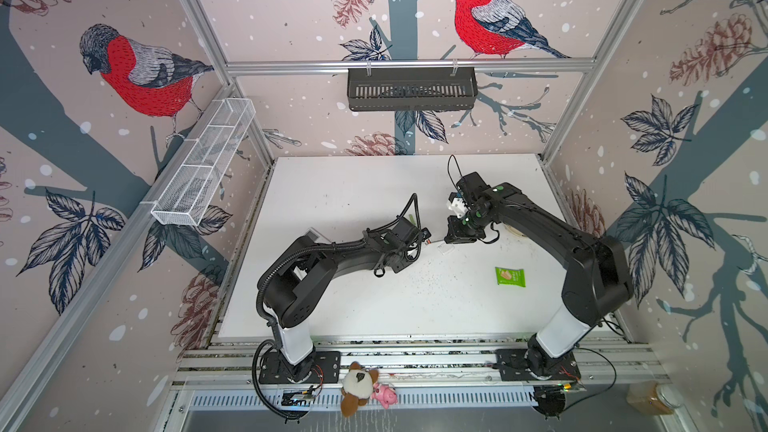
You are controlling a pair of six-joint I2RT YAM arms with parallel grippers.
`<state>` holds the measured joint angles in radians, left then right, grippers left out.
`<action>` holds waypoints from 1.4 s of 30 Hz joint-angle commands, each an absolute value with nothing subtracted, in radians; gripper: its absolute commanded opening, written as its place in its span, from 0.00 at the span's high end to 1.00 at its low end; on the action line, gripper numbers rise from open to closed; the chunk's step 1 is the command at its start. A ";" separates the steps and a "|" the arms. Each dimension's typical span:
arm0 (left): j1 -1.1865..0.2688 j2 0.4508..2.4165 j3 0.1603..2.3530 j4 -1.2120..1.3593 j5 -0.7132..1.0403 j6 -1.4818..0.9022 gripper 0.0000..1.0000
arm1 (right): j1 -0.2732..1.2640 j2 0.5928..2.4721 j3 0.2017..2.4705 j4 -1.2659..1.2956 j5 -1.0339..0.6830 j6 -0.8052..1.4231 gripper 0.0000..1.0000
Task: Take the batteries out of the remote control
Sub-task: 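Insert the screwdriver tip beside the orange battery while the left gripper pins the remote, then tilt the remote with the left gripper while the right screwdriver levers the orange battery out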
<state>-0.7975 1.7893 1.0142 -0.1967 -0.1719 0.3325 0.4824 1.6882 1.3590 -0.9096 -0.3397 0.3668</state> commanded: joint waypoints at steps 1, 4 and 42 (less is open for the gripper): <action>-0.801 1.789 1.009 -0.233 -0.182 0.344 1.00 | 0.486 1.700 1.360 -0.928 -0.328 0.360 1.00; -0.805 1.786 1.009 -0.230 -0.183 0.344 1.00 | 0.487 1.708 1.368 -0.931 -0.329 0.355 0.99; -0.751 1.756 1.034 -0.204 0.180 0.201 1.00 | 0.526 1.478 0.933 -0.417 -0.301 0.393 0.99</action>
